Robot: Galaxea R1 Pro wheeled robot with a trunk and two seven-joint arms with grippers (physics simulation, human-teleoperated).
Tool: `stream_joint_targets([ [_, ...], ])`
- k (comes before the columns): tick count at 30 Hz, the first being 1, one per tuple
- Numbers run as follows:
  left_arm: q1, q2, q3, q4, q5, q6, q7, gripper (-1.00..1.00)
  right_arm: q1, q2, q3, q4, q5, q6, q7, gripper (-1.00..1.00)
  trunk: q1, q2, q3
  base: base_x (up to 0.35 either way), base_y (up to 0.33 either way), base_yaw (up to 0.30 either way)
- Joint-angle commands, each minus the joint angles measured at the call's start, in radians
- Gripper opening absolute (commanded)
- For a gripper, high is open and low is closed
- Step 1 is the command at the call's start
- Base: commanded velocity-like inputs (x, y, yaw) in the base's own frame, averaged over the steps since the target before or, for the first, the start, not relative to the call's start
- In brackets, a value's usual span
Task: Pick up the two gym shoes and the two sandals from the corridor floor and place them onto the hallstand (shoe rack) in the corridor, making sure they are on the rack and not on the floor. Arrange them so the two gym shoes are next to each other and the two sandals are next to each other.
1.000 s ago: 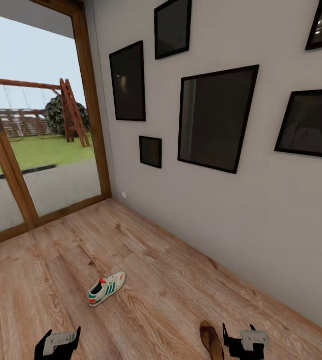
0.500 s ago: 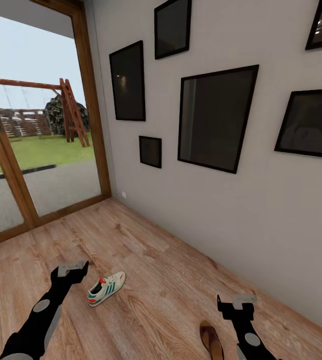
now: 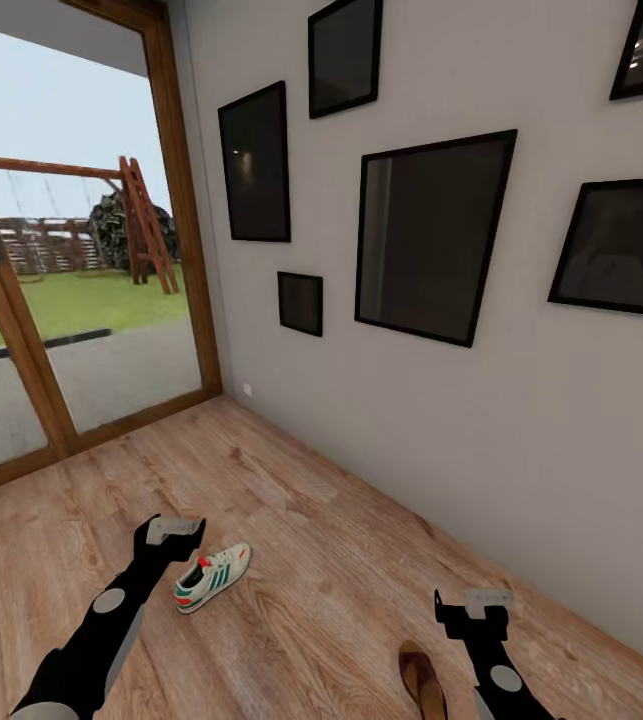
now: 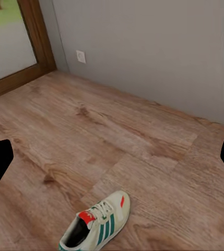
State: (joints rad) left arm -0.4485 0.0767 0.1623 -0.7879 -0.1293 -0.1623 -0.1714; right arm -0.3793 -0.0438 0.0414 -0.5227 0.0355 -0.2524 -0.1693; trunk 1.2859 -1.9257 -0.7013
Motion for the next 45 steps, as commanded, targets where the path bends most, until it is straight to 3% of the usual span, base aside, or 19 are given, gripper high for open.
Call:
stream_joint_targets([
  [1, -0.001, -0.002, -0.007, -0.001, -0.009, -0.004, -0.005, 1.00, -0.001, -0.002, 0.004, 0.001, 0.004, 0.000, -0.004, 1.00, 0.000, 0.000, -0.001, 0.000, 0.000, 0.000],
  [19, -0.015, -0.044, -0.028, -0.006, -0.007, -0.002, -0.010, 1.00, -0.001, -0.006, -0.001, 0.003, 0.004, 0.001, 0.061, 1.00, 0.065, -0.119, -0.070, 0.000, 0.000, 0.000],
  [34, -0.013, -0.048, -0.029, -0.004, -0.012, 0.000, -0.018, 1.00, -0.001, -0.006, -0.007, 0.024, 0.003, 0.001, 0.069, 1.00, 0.123, -0.224, -0.141, 0.000, 0.000, -0.032],
  [38, -0.013, -0.049, -0.029, -0.002, -0.013, 0.000, -0.018, 1.00, 0.000, -0.005, -0.036, 0.028, 0.000, 0.001, 0.068, 1.00, 0.138, -0.252, -0.160, 0.000, 0.000, -0.118],
  [40, -0.013, -0.048, -0.029, -0.002, -0.012, 0.000, -0.018, 1.00, 0.000, -0.002, -0.085, 0.030, 0.000, 0.001, 0.070, 1.00, 0.146, -0.266, -0.169, 0.000, 0.000, -0.124],
  [45, -0.013, -0.049, -0.029, -0.002, -0.012, 0.000, -0.018, 1.00, 0.000, 0.001, -0.096, 0.030, 0.000, 0.001, 0.070, 1.00, 0.165, -0.301, -0.193, 0.000, 0.000, -0.124],
])
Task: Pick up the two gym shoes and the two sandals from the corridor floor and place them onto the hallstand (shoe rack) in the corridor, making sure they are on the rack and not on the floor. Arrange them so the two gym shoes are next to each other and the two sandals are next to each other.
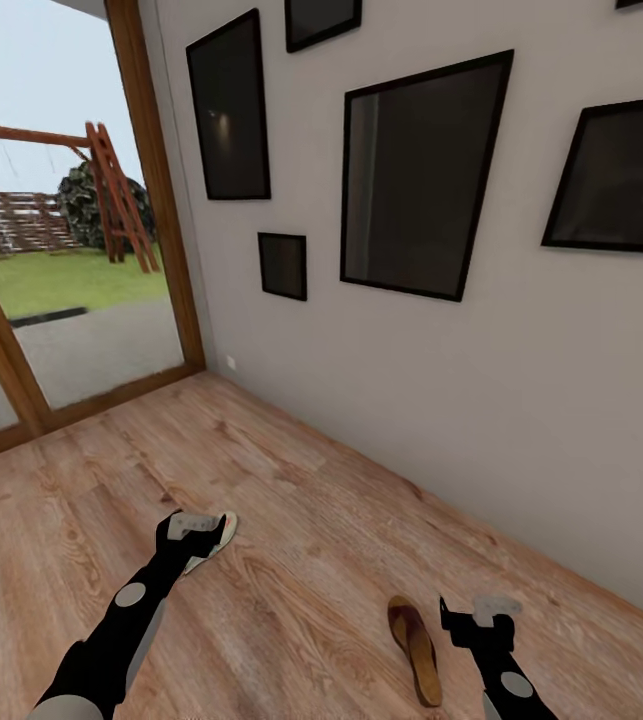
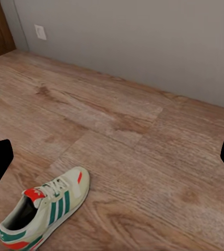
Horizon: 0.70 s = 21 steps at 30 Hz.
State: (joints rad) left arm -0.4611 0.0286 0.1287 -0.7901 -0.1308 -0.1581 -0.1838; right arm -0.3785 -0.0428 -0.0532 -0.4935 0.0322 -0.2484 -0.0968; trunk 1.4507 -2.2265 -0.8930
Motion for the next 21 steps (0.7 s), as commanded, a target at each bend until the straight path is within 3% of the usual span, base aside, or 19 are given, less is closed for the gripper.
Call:
stream_joint_targets([
  [1, -0.001, -0.001, 0.005, 0.000, -0.010, -0.005, -0.006, 1.00, -0.001, 0.001, -0.002, 0.001, 0.003, -0.003, -0.002, 1.00, 0.004, -0.008, -0.006, 0.000, 0.000, -0.117],
  [21, -0.001, -0.001, 0.005, 0.000, -0.010, -0.005, -0.006, 1.00, -0.001, 0.003, 0.000, 0.001, 0.006, 0.000, 0.002, 1.00, 0.080, -0.148, -0.100, 0.000, 0.000, -0.035],
])
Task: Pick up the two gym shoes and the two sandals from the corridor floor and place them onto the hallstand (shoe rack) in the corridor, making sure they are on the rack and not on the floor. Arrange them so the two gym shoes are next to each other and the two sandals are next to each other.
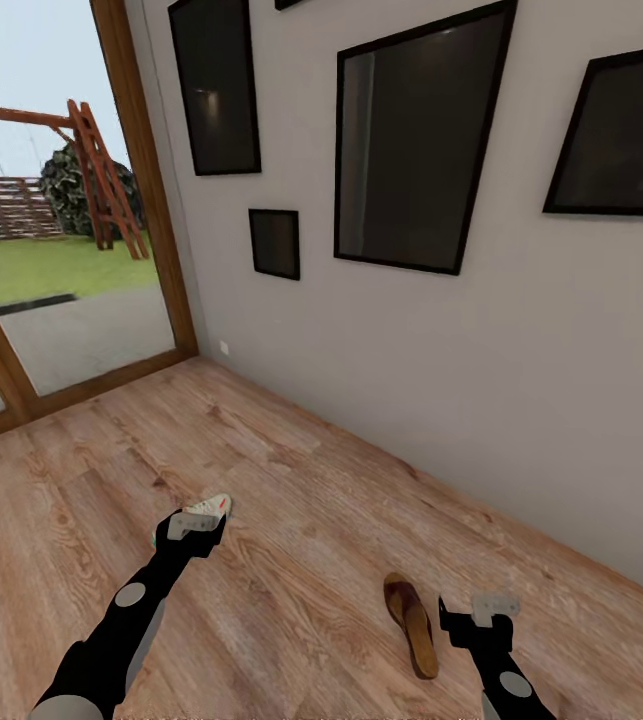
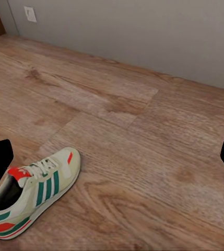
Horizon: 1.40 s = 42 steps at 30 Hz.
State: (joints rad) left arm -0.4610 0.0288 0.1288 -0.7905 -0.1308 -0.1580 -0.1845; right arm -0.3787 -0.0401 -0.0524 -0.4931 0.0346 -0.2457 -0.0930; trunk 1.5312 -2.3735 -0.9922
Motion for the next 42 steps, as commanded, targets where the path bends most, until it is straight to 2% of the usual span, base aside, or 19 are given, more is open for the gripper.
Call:
stream_joint_targets([
  [1, -0.001, -0.001, 0.005, 0.000, -0.010, -0.005, -0.006, 1.00, -0.001, 0.000, -0.001, 0.001, 0.004, -0.003, -0.002, 1.00, 0.004, -0.008, -0.006, 0.000, 0.000, 0.000],
  [12, -0.001, -0.005, 0.002, -0.022, -0.010, -0.005, -0.006, 1.00, 0.000, 0.000, -0.001, 0.001, 0.004, -0.003, -0.002, 1.00, 0.046, -0.085, -0.058, 0.000, 0.000, 0.000],
  [16, -0.001, -0.005, -0.012, -0.039, -0.010, -0.004, -0.005, 1.00, 0.000, 0.000, -0.001, 0.001, 0.004, -0.003, -0.002, 1.00, 0.061, -0.113, -0.077, 0.000, 0.000, 0.000],
  [18, -0.001, -0.006, -0.030, -0.062, -0.008, 0.007, -0.004, 1.00, -0.001, 0.000, -0.001, 0.001, 0.004, -0.003, -0.002, 1.00, 0.069, -0.127, -0.086, 0.000, 0.000, 0.000],
  [22, 0.000, -0.004, -0.052, -0.119, -0.006, 0.089, -0.004, 1.00, -0.001, 0.000, 0.000, 0.001, 0.004, -0.003, -0.002, 1.00, 0.071, -0.127, -0.108, 0.000, 0.000, 0.000],
  [26, 0.002, -0.003, -0.055, -0.140, -0.006, 0.117, -0.005, 1.00, -0.001, 0.000, 0.000, 0.001, 0.004, -0.003, -0.002, 1.00, 0.072, -0.128, -0.130, 0.000, 0.000, 0.000],
  [42, 0.002, -0.003, -0.056, -0.135, -0.006, 0.127, -0.005, 1.00, 0.000, 0.000, -0.001, 0.001, 0.005, -0.003, -0.003, 1.00, 0.080, -0.132, -0.217, 0.000, 0.000, 0.016],
])
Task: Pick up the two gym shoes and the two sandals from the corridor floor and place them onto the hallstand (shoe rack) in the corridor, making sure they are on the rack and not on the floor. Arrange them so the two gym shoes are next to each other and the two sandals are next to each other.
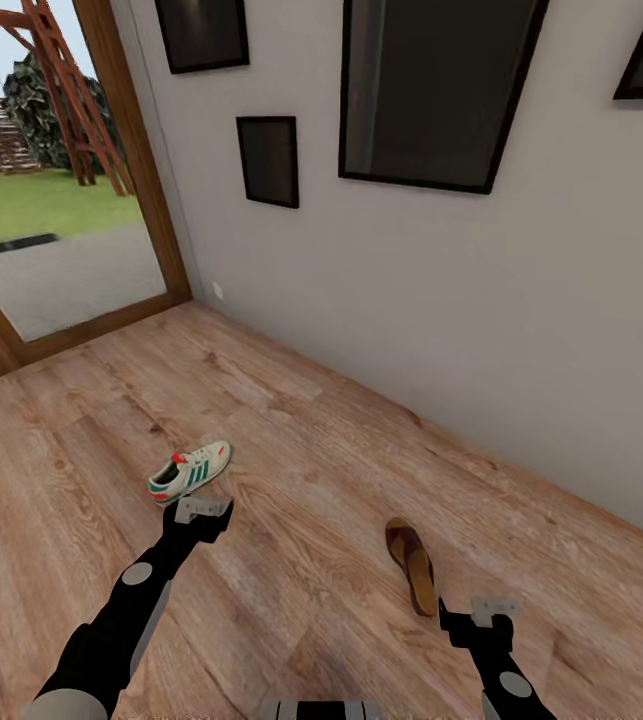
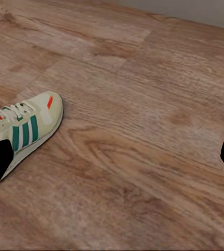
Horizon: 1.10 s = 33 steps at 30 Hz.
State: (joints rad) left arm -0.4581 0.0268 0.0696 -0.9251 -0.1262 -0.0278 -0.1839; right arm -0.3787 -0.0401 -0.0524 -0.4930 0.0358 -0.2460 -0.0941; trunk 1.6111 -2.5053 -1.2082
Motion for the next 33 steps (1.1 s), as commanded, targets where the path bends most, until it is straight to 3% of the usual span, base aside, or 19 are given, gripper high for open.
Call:
stream_joint_targets([
  [1, -0.001, -0.001, 0.003, 0.000, -0.010, -0.003, -0.006, 1.00, 0.000, 0.000, -0.001, 0.001, 0.004, -0.003, -0.002, 1.00, 0.000, -0.001, -0.006, 0.000, 0.000, 0.104],
  [21, -0.001, -0.002, 0.002, 0.002, -0.010, -0.002, -0.006, 1.00, -0.001, 0.000, -0.001, -0.002, 0.004, -0.004, -0.003, 1.00, 0.009, -0.005, -0.109, 0.000, 0.000, 0.126],
  [33, -0.001, -0.002, 0.002, 0.001, -0.011, -0.001, -0.005, 1.00, -0.001, 0.000, 0.009, -0.011, 0.009, -0.002, -0.004, 1.00, 0.009, -0.005, -0.109, 0.000, 0.000, 0.005],
])
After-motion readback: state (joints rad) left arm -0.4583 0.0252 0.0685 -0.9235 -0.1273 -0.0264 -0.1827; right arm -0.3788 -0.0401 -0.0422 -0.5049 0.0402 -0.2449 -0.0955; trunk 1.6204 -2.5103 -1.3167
